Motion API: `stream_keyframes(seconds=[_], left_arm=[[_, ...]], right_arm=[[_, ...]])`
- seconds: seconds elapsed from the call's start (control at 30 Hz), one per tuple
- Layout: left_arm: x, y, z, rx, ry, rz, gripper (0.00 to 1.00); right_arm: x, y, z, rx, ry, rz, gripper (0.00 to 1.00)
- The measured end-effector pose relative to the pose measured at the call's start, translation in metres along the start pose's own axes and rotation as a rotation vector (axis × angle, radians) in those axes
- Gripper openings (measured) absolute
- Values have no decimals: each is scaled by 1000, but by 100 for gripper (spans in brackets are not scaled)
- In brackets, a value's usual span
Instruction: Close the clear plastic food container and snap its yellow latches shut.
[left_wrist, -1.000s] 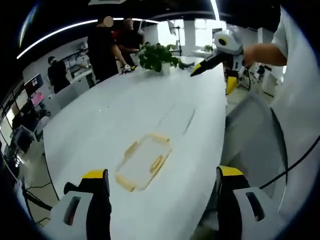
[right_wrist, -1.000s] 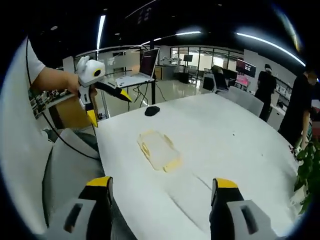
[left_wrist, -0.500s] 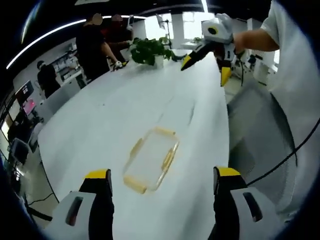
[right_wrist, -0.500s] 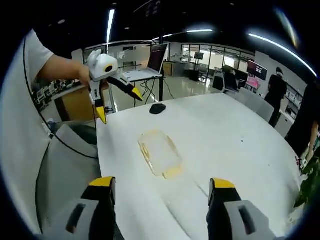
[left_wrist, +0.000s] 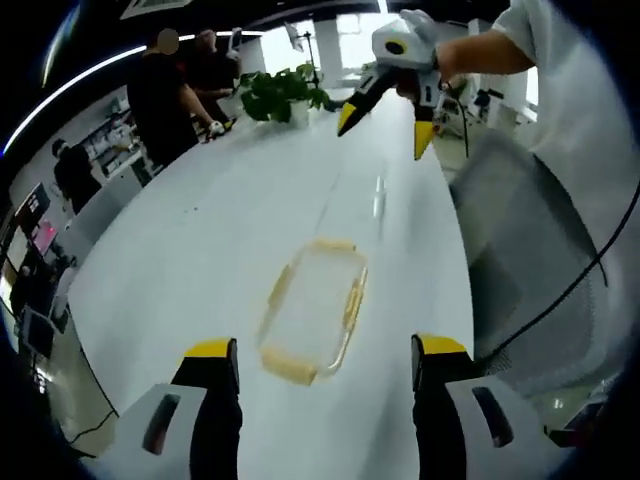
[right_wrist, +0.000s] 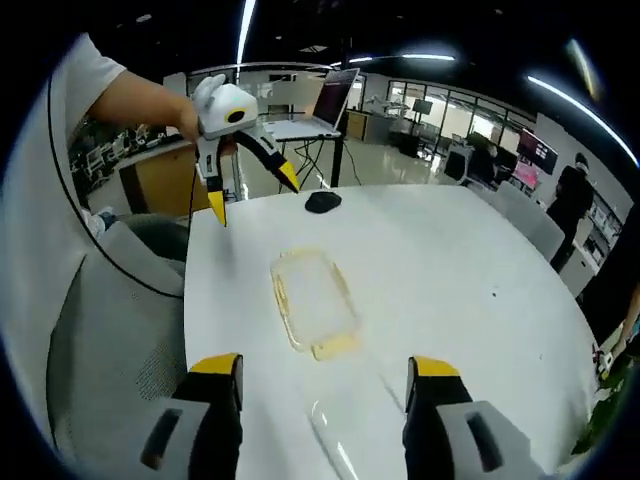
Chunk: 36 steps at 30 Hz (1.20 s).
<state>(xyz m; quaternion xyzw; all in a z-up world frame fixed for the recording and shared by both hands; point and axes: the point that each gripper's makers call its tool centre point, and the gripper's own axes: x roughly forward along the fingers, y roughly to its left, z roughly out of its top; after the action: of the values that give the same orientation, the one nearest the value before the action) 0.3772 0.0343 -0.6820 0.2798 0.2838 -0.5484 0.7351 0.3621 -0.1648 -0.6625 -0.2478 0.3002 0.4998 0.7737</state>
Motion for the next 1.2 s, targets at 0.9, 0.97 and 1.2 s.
stream_keyframes(seconds=[0.9, 0.97, 1.2], left_arm=[[37, 23, -48, 183, 173, -171, 56], [40, 24, -51, 176, 177, -184, 55], [50, 30, -58, 184, 198, -215, 52]], right_arm=[[73, -5, -16, -173, 136, 119, 50], [78, -6, -18, -176, 149, 126, 49], [95, -9, -28, -199, 185, 158, 47]])
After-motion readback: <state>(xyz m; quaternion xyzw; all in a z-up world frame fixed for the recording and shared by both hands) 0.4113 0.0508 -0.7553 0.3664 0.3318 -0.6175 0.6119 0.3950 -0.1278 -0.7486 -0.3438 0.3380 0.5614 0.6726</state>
